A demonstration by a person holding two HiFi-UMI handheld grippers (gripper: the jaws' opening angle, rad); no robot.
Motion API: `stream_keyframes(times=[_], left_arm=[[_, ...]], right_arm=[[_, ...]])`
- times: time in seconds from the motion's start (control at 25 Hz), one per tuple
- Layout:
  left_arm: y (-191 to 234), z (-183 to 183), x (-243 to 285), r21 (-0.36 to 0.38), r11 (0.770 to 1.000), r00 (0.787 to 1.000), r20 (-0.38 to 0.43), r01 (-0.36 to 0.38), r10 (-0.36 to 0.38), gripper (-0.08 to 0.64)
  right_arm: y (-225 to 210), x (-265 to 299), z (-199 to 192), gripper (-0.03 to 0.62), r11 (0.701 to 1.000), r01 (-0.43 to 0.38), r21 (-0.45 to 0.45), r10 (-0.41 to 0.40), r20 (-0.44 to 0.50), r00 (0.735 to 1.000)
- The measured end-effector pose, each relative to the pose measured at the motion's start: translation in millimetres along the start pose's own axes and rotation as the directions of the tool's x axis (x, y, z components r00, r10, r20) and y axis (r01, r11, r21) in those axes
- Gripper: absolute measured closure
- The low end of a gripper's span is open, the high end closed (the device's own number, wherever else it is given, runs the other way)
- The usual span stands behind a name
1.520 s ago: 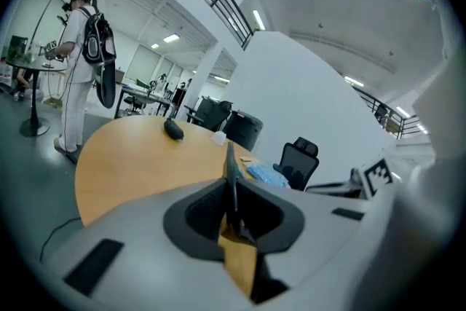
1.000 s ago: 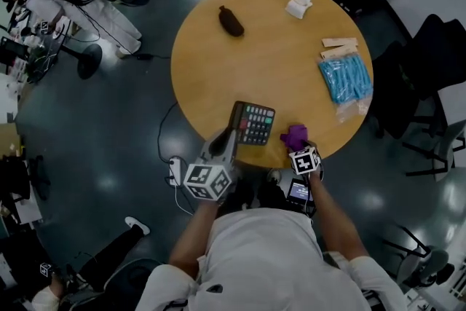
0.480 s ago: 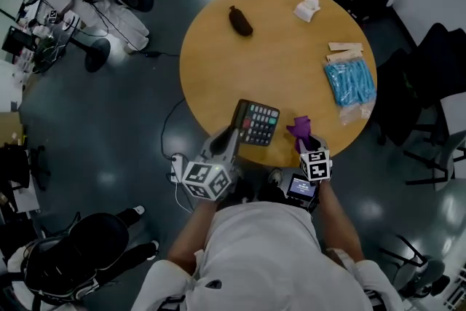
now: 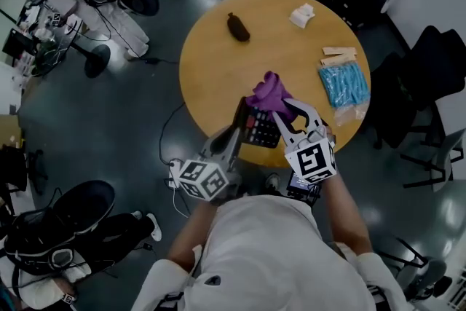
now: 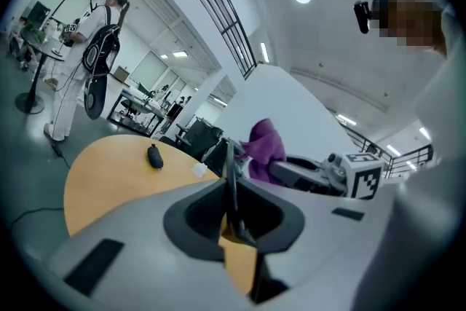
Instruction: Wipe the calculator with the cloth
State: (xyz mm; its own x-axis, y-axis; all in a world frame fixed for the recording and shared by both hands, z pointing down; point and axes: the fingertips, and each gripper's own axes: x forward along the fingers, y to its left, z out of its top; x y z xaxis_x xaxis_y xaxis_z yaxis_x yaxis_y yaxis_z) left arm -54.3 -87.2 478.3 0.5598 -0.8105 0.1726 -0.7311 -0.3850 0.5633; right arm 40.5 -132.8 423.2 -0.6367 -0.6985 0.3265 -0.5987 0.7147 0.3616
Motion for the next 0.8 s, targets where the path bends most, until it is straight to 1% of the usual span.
stream_keyframes(times=[0.16, 0.28, 0.4, 0.56, 0.8], left_arm=[[-13, 12, 0, 0.001, 0.999, 0.998, 0.039, 0.041, -0.041, 0.512], [-13, 17, -3, -0.001, 0.999, 0.998, 0.050, 0.047, -0.047, 0.512], [-12, 15, -8, -0.006, 0.999, 0.999, 0.043, 0.034, -0.033, 0.512], [-9, 12, -14, -0.015, 1.000, 1.000, 0.019, 0.010, -0.010, 0.512], [-13, 7, -14, -0.001, 1.000, 1.000, -0.006, 0.023, -0.023, 0.512]], right_arm=[[23, 12, 12, 0.500, 0.994, -0.070, -0.081, 0.070, -0.005, 0.998], [40, 12, 16, 0.500, 0.985, -0.106, -0.135, 0.105, -0.009, 0.994], [58, 9, 15, 0.500, 0.972, -0.149, -0.183, 0.148, -0.022, 0.989], [85, 1, 9, 0.502, 0.950, -0.217, -0.223, 0.213, -0.041, 0.976], [118, -21, -3, 0.502, 0.918, -0.298, -0.260, 0.292, -0.061, 0.954]])
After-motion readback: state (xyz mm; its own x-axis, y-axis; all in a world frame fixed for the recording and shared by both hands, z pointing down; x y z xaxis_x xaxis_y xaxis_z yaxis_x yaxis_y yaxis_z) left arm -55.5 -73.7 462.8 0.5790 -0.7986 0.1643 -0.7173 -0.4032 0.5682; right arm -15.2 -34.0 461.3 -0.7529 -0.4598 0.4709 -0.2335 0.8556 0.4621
